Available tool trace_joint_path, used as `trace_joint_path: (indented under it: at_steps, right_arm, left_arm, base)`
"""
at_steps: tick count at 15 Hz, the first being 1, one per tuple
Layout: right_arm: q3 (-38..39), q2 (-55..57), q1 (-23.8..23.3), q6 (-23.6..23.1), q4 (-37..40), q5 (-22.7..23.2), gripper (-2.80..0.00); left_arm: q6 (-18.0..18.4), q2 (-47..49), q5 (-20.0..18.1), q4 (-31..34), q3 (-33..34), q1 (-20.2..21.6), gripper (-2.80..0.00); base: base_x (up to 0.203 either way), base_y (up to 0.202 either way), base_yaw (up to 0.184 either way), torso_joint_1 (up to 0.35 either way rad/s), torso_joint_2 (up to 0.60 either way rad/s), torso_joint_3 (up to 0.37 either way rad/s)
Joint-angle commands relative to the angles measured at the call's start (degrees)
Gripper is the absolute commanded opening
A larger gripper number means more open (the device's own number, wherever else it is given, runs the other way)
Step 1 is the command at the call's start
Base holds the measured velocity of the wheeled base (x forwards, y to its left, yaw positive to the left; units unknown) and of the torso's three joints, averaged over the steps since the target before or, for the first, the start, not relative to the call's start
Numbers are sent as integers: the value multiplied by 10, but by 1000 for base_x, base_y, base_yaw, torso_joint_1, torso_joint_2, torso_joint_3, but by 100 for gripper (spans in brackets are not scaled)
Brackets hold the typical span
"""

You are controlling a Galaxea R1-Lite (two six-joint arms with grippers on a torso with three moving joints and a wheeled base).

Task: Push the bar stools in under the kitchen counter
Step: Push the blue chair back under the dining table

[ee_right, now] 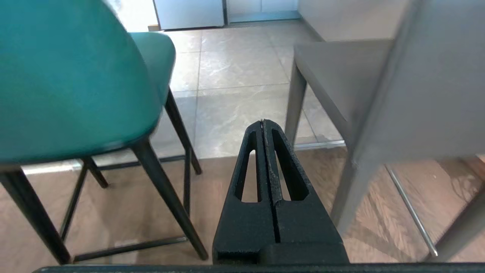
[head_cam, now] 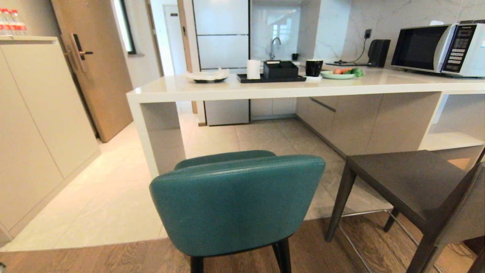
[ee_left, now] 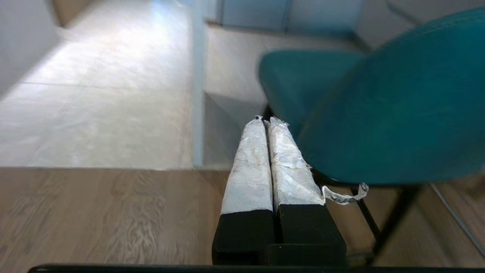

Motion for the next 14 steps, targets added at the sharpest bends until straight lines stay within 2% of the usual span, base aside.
trace_joint_path:
  at_steps: [1, 3, 6, 9, 10, 11, 12, 14]
  right_arm:
    - [-12, 184, 1, 0, -104, 3, -280]
    - [-19, 328, 7, -4, -245, 6, -280]
    - [-24, 540, 41, -6, -465, 3, -280]
    - [-49, 719, 76, -6, -690, -18, -280]
    - [-60, 758, 92, -5, -749, -24, -280]
    - [-70, 784, 127, 0, -793, -29, -280]
    - [-74, 789, 154, 6, -806, -31, -280]
    - [-77, 799, 198, 12, -815, -34, -280]
  left_arm:
    - [0, 157, -6, -55, -10, -20, -280]
    - [-1, 284, -13, -171, 5, -24, -280]
    - [0, 502, -22, -447, 52, -21, -280]
    - [-1, 697, -45, -732, 90, -18, -280]
    - [-1, 742, -54, -788, 97, -17, -280]
    - [-1, 779, -64, -842, 102, -19, -280]
    - [-1, 794, -76, -875, 102, -24, -280]
    - [-2, 797, -85, -879, 100, -32, -280]
  base:
    - [0, 0, 0, 0, 0, 0]
    - [0, 0, 0, 0, 0, 0]
    - [0, 0, 0, 0, 0, 0]
    - [0, 0, 0, 0, 0, 0]
    - [0, 0, 0, 0, 0, 0]
    - [0, 0, 0, 0, 0, 0]
    - [0, 0, 0, 0, 0, 0]
    - [0, 0, 0, 0, 0, 0]
